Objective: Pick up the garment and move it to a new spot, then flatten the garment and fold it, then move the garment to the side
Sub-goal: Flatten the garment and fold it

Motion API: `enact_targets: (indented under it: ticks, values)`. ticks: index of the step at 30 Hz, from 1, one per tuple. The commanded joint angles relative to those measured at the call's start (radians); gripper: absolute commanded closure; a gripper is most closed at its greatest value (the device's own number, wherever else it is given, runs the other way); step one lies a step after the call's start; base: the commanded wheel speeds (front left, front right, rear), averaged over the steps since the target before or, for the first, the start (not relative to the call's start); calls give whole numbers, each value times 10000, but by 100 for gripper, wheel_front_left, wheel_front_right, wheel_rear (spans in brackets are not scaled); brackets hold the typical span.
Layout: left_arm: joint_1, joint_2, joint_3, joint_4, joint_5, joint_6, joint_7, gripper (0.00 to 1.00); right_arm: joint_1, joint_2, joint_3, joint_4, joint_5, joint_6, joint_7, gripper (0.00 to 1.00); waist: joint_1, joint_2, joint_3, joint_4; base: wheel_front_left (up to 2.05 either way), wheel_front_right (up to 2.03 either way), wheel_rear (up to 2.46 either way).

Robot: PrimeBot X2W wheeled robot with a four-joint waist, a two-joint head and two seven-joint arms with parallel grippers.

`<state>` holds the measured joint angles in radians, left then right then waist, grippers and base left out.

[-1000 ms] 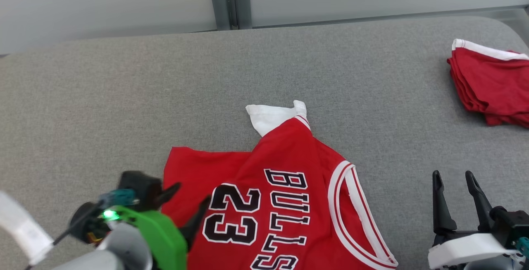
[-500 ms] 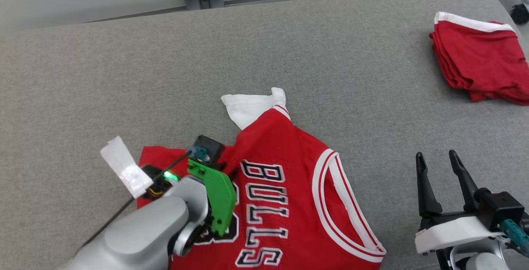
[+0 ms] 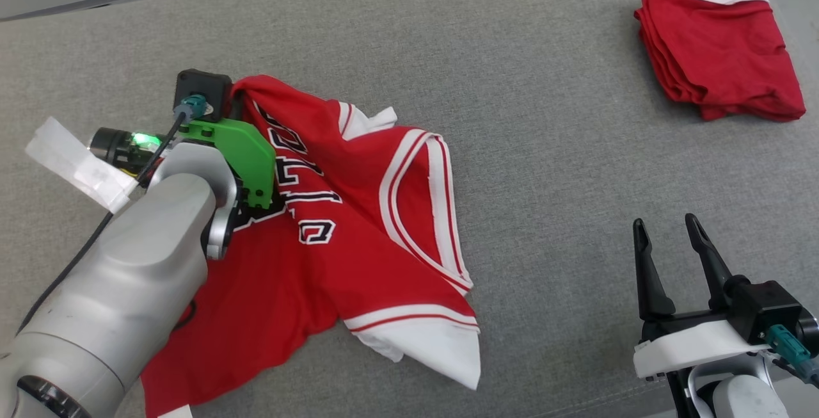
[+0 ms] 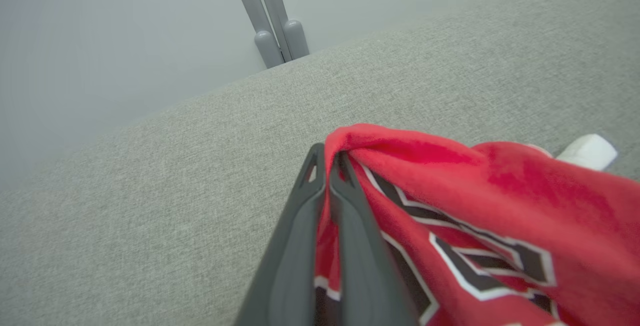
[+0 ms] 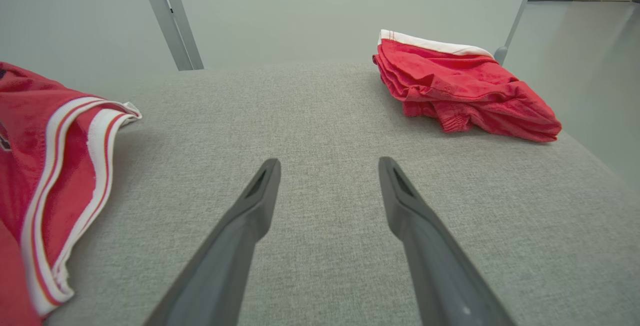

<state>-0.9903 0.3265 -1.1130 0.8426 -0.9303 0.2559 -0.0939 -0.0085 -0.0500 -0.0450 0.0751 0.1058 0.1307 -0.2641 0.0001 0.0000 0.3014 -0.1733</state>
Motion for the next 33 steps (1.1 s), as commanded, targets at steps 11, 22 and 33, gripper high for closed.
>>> enact_targets:
  ticks: [11,22,33]
  values:
    - [-534,-623,1332,1835,-231,505,-1693,78,-165,-18,169,110,1,0,-1,0,-1,0,65,-104,0,0,0]
    - [1874,-44,3996,-1184,544,95,-1700,0,365,-20,3,266,323,0,-1,0,-1,0,-949,409,0,0,0]
    - [8809,731,6631,-5802,411,1492,-1702,0,1326,-20,-486,303,449,0,-1,0,-1,0,-2112,1340,0,0,0]
